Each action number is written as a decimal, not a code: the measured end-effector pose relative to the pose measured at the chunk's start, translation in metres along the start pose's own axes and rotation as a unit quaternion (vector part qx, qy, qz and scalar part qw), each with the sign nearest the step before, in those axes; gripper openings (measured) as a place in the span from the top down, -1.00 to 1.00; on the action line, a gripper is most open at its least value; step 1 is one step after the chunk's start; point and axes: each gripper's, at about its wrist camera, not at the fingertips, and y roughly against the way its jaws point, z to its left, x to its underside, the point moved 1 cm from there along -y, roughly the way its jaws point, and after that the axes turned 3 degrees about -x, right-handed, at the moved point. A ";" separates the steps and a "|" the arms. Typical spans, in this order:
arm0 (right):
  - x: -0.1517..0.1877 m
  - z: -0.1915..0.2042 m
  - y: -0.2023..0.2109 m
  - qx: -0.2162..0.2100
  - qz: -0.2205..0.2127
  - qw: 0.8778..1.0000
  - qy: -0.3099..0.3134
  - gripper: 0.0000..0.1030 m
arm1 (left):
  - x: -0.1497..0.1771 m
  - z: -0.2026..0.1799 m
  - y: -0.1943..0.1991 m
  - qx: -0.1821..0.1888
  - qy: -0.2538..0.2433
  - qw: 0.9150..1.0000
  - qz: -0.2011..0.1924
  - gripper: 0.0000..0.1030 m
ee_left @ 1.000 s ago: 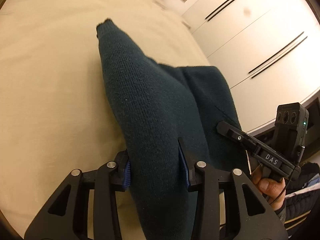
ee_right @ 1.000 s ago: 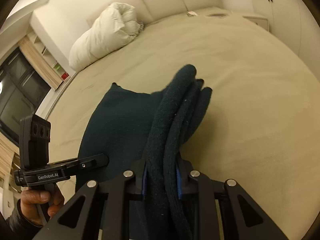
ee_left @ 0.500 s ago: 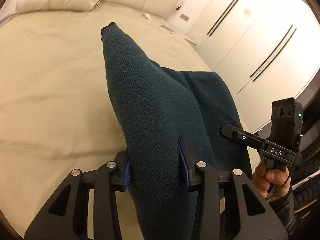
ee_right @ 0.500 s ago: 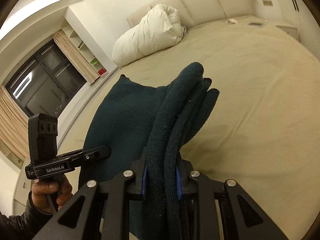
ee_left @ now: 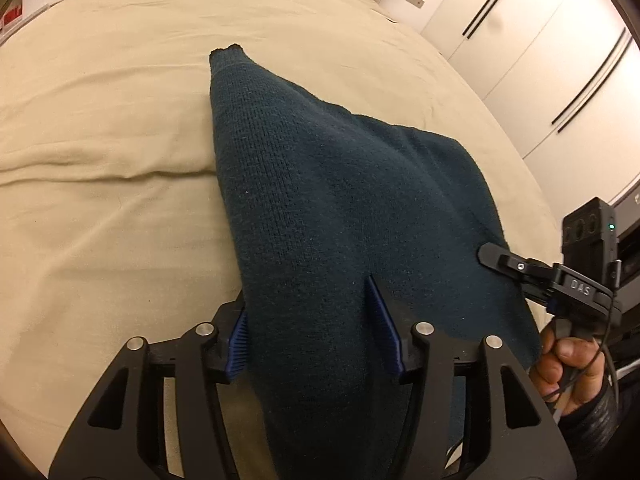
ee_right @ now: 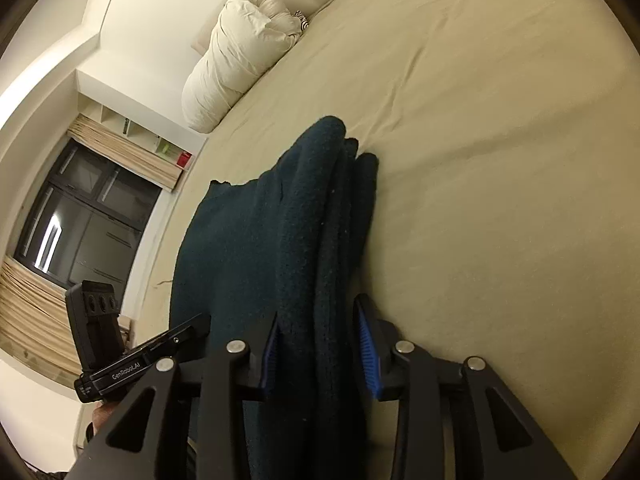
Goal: Fold small clothes
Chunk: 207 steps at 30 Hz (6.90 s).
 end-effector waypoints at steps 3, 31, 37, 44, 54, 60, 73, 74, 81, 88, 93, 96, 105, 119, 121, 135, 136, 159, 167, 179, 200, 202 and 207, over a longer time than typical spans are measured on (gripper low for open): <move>0.002 0.006 0.008 0.015 -0.008 1.000 0.004 0.10 | 0.001 0.003 -0.008 0.001 0.008 1.000 -0.001 -0.12; -0.006 0.017 -0.018 0.023 -0.015 0.999 0.033 1.00 | 0.019 0.012 -0.001 -0.012 0.011 1.000 -0.009 -0.44; 0.004 0.016 0.011 0.038 -0.035 0.999 0.013 0.92 | 0.018 0.015 0.007 -0.009 0.024 1.000 -0.010 -0.45; 0.024 0.063 0.030 -0.056 -0.021 0.997 0.056 0.57 | -0.014 0.002 0.051 -0.043 -0.010 0.995 -0.090 -0.45; 0.056 0.008 0.010 -0.023 0.020 0.999 0.024 1.00 | -0.009 -0.032 -0.020 -0.107 -0.111 0.986 -0.061 -0.50; 0.059 0.002 0.030 -0.016 0.001 1.000 0.011 1.00 | -0.003 -0.030 -0.018 -0.111 -0.127 0.983 -0.073 -0.53; 0.044 0.001 0.046 -0.050 -0.017 0.998 -0.016 0.09 | 0.058 -0.026 0.032 -0.073 -0.078 0.989 -0.105 -0.54; 0.041 0.001 0.045 -0.050 -0.020 0.998 -0.014 0.09 | 0.058 -0.025 0.030 -0.075 -0.078 0.989 -0.101 -0.54; 0.015 0.003 0.011 -0.034 0.002 0.999 -0.005 0.09 | 0.059 -0.028 0.027 -0.085 -0.082 0.988 -0.097 -0.54; 0.003 -0.002 -0.020 -0.045 0.035 0.998 -0.011 0.18 | 0.059 -0.028 0.025 -0.089 -0.083 0.988 -0.093 -0.54; -0.002 -0.011 -0.027 -0.064 0.048 0.996 -0.029 0.48 | 0.057 -0.028 0.021 -0.088 -0.083 0.989 -0.087 -0.55; 0.003 -0.012 -0.016 -0.079 0.029 0.995 -0.046 0.56 | 0.057 -0.029 0.022 -0.087 -0.082 0.989 -0.087 -0.55; 0.023 -0.037 -0.016 -0.082 0.003 0.994 -0.070 0.63 | 0.058 -0.019 0.011 -0.069 -0.073 0.992 -0.073 -0.60; 0.049 -0.031 0.004 -0.063 0.037 0.995 -0.060 0.70 | 0.064 -0.019 0.003 -0.077 -0.101 0.990 -0.068 -0.61; 0.052 -0.035 0.003 -0.070 0.031 0.996 -0.046 0.74 | 0.073 -0.011 -0.004 -0.062 -0.094 0.992 -0.060 -0.62; 0.010 0.030 0.044 -0.084 -0.009 0.996 0.033 0.26 | 0.030 -0.005 0.053 -0.022 -0.052 0.990 -0.133 -0.62; 0.004 0.036 0.034 -0.091 0.000 0.995 0.040 0.27 | 0.016 -0.008 0.051 -0.018 -0.053 0.989 -0.139 -0.62; -0.053 0.002 -0.019 -0.104 -0.026 0.994 -0.019 0.13 | -0.056 -0.020 -0.014 0.002 -0.059 0.994 -0.089 -0.56; 0.010 0.026 -0.034 -0.085 0.033 0.996 0.027 0.05 | 0.016 -0.055 -0.004 -0.056 -0.116 0.986 -0.101 -0.86; 0.036 0.032 0.083 0.025 -0.111 0.992 0.061 -0.23 | 0.044 -0.063 0.127 -0.127 -0.091 0.942 -0.298 -1.00; 0.050 0.159 0.133 0.209 -0.208 0.931 0.214 -1.00 | 0.076 -0.086 0.160 -0.194 -0.039 0.966 -0.164 -1.00; 0.054 0.145 0.109 0.235 -0.167 0.935 0.207 -1.00 | 0.074 -0.084 0.142 -0.194 -0.041 0.968 -0.153 -1.00; 0.068 0.128 0.084 0.254 -0.122 0.941 0.186 -1.00 | 0.068 -0.071 0.118 -0.199 -0.035 0.970 -0.136 -1.00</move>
